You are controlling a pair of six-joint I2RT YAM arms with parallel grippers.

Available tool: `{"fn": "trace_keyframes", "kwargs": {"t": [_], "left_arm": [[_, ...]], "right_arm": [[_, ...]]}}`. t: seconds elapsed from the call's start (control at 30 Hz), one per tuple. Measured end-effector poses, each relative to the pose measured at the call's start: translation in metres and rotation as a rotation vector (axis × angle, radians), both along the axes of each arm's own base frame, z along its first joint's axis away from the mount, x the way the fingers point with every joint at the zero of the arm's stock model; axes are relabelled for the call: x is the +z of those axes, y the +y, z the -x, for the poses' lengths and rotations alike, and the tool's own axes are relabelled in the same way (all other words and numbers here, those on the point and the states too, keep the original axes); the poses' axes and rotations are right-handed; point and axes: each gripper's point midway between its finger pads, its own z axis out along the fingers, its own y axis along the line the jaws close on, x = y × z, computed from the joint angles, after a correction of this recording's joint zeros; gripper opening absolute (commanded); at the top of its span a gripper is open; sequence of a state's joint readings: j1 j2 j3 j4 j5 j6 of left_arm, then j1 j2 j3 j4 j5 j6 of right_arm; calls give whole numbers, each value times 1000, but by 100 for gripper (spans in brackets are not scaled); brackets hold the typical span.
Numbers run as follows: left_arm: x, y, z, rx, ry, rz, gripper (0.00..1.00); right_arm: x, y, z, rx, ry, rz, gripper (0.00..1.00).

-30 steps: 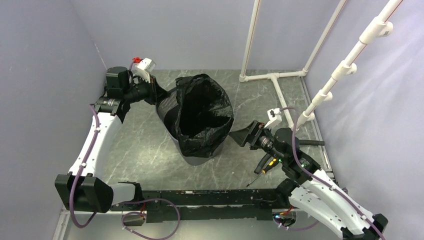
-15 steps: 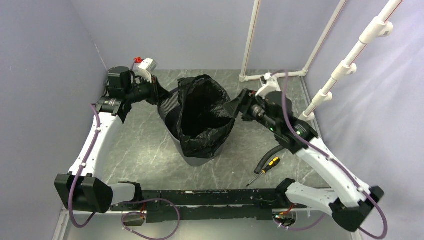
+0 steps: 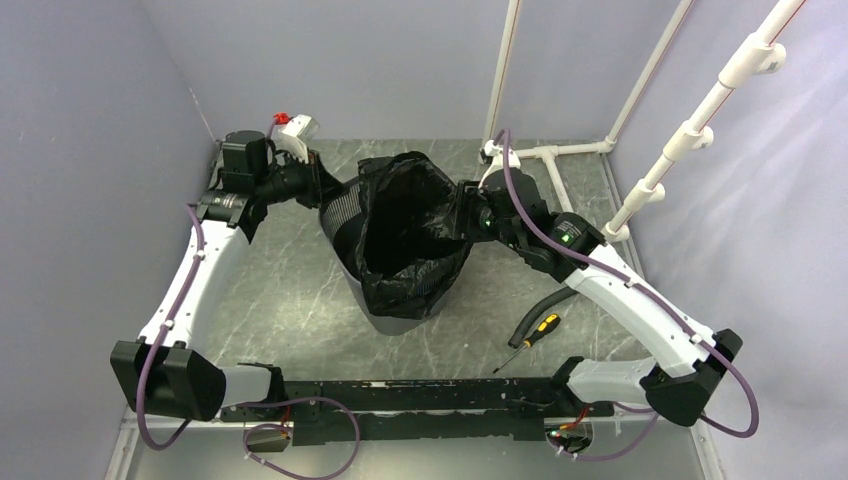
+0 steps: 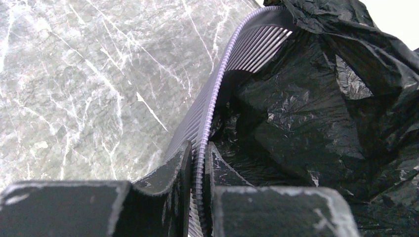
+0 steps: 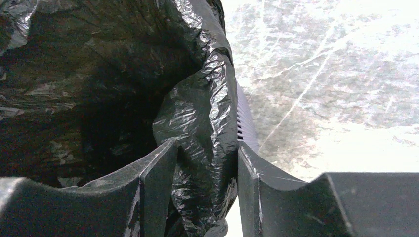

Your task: Put the trash bags into the trash bin

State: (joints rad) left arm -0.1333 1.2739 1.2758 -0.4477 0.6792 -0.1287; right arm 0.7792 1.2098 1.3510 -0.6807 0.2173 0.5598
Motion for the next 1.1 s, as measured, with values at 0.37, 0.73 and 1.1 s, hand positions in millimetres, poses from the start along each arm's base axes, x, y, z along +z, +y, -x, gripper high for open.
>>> {"fn": "trace_keyframes", "kwargs": {"t": [0.37, 0.73, 1.1], "left_arm": [[0, -3, -1, 18, 83, 25, 58], [51, 21, -1, 185, 0, -6, 85], [150, 4, 45, 67, -175, 65, 64]], "right_arm": [[-20, -10, -7, -93, 21, 156, 15], [-20, -11, -5, -123, 24, 141, 3], [-20, -12, -3, -141, 25, 152, 1]]}}
